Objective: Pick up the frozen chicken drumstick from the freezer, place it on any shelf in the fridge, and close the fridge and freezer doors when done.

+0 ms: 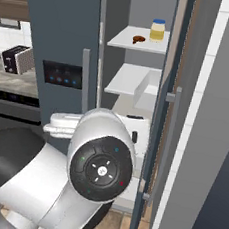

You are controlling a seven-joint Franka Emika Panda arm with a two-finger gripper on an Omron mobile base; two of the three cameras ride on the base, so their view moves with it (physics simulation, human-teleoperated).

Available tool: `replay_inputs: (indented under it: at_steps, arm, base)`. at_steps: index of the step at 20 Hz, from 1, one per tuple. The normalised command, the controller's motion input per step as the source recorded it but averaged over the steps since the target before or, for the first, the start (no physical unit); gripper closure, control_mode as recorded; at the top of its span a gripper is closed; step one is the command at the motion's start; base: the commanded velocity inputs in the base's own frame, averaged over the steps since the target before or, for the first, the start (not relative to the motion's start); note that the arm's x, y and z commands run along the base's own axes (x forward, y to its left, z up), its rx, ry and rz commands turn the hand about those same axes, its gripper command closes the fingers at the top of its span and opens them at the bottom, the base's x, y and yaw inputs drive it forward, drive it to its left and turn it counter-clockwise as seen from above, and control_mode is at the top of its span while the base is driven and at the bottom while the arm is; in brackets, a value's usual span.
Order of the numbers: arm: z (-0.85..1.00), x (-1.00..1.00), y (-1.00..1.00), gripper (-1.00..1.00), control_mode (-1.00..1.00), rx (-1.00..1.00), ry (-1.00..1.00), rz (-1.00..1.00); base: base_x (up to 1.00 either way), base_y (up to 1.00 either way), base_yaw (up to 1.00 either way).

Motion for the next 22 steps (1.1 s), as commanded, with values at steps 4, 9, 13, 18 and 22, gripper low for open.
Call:
replay_inputs:
  at_steps: [4, 9, 13, 18, 22]
  arm:
    - [-0.23, 0.42, -0.38, -1.00, -1.00, 0.00, 0.01, 0.11]
    - [-0.58, 0.55, -0.29, -1.00, -1.00, 0.02, 0.04, 0.03]
    - [-0.53, 0.66, -0.42, -1.00, -1.00, 0.10, 0.00, 0.02]
    - [-0.29, 0.38, -0.38, -1.00, -1.00, 0.13, 0.00, 0.04]
    - [-0.29, 0.44, -0.33, -1.00, -1.00, 0.09, 0.00, 0.03]
  base:
    - [0.00, 0.00, 0.00]
    - [0.00, 0.00, 0.00]
    - [0.00, 0.00, 0.00]
    - [0.00, 0.00, 0.00]
    - [0.00, 0.00, 0.00]
